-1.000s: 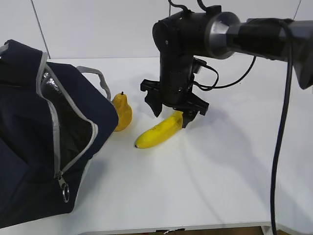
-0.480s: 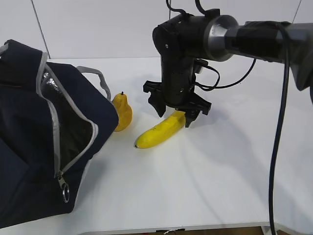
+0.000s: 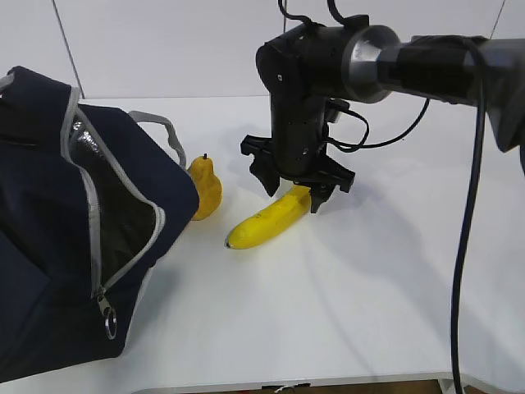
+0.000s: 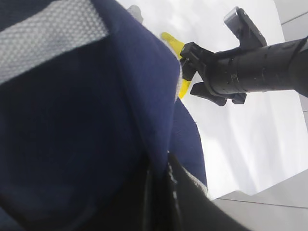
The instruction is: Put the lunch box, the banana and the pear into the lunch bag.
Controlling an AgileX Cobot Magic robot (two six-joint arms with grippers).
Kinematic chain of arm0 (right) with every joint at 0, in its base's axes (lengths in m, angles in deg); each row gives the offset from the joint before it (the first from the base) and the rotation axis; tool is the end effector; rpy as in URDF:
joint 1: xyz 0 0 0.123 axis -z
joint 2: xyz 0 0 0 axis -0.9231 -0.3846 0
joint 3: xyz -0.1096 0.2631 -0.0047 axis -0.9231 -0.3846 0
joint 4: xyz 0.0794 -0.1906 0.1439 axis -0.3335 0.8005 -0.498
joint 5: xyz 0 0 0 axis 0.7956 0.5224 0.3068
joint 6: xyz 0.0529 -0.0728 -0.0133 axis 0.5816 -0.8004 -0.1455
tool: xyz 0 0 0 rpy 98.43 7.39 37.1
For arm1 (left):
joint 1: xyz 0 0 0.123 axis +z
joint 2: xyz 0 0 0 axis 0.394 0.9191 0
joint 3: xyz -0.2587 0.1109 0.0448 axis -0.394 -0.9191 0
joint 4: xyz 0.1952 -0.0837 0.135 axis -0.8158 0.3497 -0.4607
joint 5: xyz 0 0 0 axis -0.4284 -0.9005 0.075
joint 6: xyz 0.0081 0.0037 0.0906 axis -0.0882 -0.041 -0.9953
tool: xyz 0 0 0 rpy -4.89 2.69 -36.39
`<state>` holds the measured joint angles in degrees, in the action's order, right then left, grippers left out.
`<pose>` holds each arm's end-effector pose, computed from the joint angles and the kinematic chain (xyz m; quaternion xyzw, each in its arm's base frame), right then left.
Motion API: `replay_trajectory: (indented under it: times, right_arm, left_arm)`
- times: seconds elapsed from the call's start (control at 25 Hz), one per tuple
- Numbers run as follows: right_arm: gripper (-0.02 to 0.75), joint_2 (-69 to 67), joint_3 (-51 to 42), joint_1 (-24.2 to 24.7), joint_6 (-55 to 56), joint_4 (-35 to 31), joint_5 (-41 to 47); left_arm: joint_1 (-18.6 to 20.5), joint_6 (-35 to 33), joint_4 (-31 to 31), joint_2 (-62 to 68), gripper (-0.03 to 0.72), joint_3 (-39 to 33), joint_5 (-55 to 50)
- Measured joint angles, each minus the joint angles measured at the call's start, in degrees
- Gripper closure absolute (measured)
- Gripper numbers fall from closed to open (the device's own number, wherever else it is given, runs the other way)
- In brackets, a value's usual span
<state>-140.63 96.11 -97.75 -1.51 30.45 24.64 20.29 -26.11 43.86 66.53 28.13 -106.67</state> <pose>0.4230 0.2317 0.1769 0.2508 0.9606 0.0108 0.1198 0.2280 -0.0624 0.3176 -0.0427 0.8955 -0.3398 0.2843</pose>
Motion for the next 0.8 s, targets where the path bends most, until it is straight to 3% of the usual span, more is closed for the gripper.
replay_trajectory:
  times: [0.16,0.48,0.8]
  right_arm:
    - [0.184,0.0,0.0,0.0,0.0,0.0,0.11]
    - [0.421,0.0,0.0,0.0,0.0,0.0,0.11]
    - [0.444,0.0,0.0,0.0,0.1,0.0,0.11]
  left_arm:
    - [0.0,0.0,0.11,0.0,0.701,0.0,0.0]
    - [0.0,0.0,0.11,0.0,0.701,0.0,0.0]
    - [0.0,0.0,0.11,0.0,0.701,0.0,0.0]
